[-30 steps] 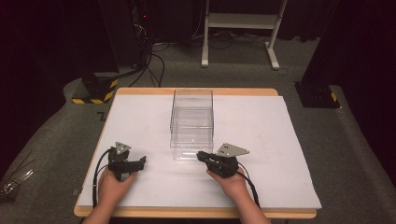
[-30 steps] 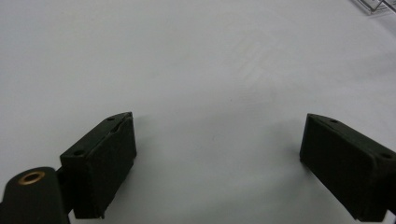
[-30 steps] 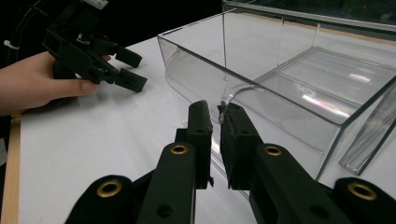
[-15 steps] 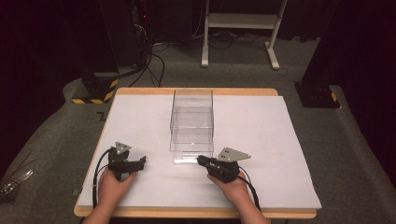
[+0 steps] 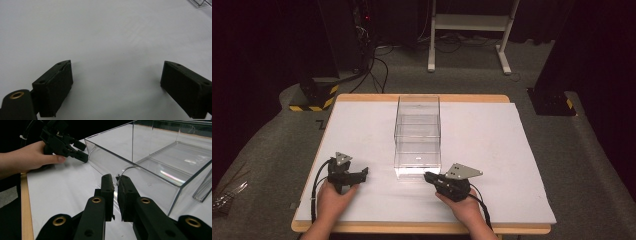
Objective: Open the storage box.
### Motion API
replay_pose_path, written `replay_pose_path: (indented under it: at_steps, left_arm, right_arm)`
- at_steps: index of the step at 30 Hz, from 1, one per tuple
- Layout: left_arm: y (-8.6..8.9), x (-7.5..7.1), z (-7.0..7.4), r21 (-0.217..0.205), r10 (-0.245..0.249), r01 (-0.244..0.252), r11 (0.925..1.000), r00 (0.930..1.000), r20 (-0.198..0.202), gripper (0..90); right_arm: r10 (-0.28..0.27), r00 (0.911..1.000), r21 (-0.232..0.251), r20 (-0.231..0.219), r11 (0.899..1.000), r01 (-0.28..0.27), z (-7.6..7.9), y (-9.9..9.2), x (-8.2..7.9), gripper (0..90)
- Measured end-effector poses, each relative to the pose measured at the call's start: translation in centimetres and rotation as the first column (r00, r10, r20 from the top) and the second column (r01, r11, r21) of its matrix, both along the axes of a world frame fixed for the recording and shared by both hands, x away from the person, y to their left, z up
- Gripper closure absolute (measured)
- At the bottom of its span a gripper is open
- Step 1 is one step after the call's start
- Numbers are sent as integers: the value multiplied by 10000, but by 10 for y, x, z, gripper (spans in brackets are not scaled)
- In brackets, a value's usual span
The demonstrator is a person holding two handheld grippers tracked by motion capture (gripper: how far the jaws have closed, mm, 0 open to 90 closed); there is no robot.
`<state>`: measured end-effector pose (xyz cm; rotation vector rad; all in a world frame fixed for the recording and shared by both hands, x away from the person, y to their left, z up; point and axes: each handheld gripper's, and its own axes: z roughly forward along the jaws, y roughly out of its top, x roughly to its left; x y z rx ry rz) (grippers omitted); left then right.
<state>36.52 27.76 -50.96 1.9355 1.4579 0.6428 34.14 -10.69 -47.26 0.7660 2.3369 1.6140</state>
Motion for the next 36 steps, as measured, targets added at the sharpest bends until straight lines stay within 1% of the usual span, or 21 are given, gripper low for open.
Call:
replay_pose_path:
  at_steps: [15,25,27,31,34,36]
  left_arm:
    - [0,0,0,-5,-1,1,10000,10000,-3,111]
    - [0,0,0,15,-12,12,10000,10000,3,111]
    - [0,0,0,-2,1,-1,10000,10000,-4,111]
    - [0,0,0,12,-13,13,10000,10000,-2,111]
    - [0,0,0,10,-13,13,10000,10000,-11,111]
    - [0,0,0,3,-10,10,10000,10000,-10,111]
  right_arm:
    - [145,9999,48,74,9999,-145,-4,-1,-9,839]
    - [252,9996,-14,87,9997,-252,-3,-2,-18,842]
    - [305,9994,-81,181,9995,-304,-2,-1,-21,841]
    - [294,9994,-107,193,9995,-292,-2,-1,-21,840]
    - [254,9994,-47,246,9997,-253,-1,-4,-22,799]
    - [227,9992,-61,330,9997,-225,1,-6,-23,791]
